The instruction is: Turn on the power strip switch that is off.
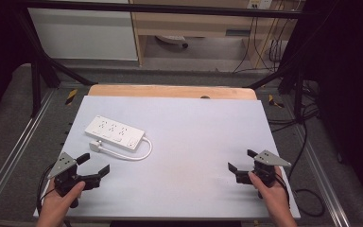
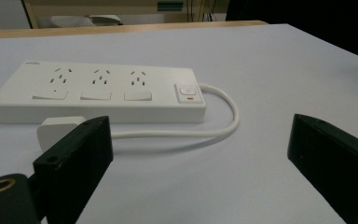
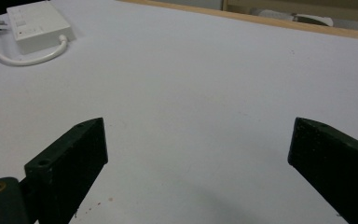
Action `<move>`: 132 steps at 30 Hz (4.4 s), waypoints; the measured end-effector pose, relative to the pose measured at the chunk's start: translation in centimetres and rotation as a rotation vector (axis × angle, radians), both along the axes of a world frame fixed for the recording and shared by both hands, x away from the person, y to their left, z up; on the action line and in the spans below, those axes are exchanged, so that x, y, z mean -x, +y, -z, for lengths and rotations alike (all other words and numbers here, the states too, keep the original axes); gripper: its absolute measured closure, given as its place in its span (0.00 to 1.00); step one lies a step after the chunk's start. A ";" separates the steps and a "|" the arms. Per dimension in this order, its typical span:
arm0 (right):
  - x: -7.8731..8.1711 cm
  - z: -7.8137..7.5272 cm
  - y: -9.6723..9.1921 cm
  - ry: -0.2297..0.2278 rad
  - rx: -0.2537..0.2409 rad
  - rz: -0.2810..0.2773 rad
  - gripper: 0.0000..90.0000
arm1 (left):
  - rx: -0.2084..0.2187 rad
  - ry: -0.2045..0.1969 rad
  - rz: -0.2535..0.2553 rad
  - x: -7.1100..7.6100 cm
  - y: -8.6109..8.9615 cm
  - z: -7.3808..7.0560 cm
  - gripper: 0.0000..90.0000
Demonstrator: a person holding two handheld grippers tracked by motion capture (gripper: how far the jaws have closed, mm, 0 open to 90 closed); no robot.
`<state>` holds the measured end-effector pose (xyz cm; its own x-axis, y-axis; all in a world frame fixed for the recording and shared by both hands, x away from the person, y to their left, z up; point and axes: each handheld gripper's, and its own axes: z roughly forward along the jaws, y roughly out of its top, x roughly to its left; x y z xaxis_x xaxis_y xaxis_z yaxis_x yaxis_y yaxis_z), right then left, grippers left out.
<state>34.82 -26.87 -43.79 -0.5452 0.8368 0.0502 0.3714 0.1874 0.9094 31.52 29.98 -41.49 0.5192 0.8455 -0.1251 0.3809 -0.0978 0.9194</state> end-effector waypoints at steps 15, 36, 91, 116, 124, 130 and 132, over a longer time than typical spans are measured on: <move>0.0 0.1 0.0 0.016 0.020 0.014 0.05 | 0.012 -0.012 0.016 0.2 -0.3 -0.3 0.08; 0.1 -0.1 0.6 0.014 0.023 0.015 0.05 | 0.013 -0.038 0.024 0.5 -1.3 -1.3 0.07; 0.2 -0.2 1.2 0.000 0.082 0.008 0.04 | 0.024 -0.107 -0.037 -0.6 -2.1 -5.2 0.13; 0.3 -0.3 1.2 0.002 0.079 0.004 0.04 | -0.011 -0.110 -0.009 -3.7 -4.4 -5.7 0.17; 0.4 -0.3 1.2 -0.004 0.077 0.006 0.04 | -0.017 -0.107 -0.016 -4.9 -4.5 -5.6 0.21; 0.4 -0.3 1.3 -0.001 0.079 0.005 0.04 | -0.016 -0.109 -0.015 -5.3 -4.4 -5.5 0.27; 0.4 -0.3 1.3 -0.002 0.080 0.005 0.04 | -0.018 -0.110 -0.017 -5.5 -4.4 -5.4 0.28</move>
<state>34.43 -25.58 -43.50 -0.5409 0.8409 -0.0179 0.3705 0.2574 0.8925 36.97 25.59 -36.04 0.5147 0.8557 -0.0532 0.2795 -0.1088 0.9540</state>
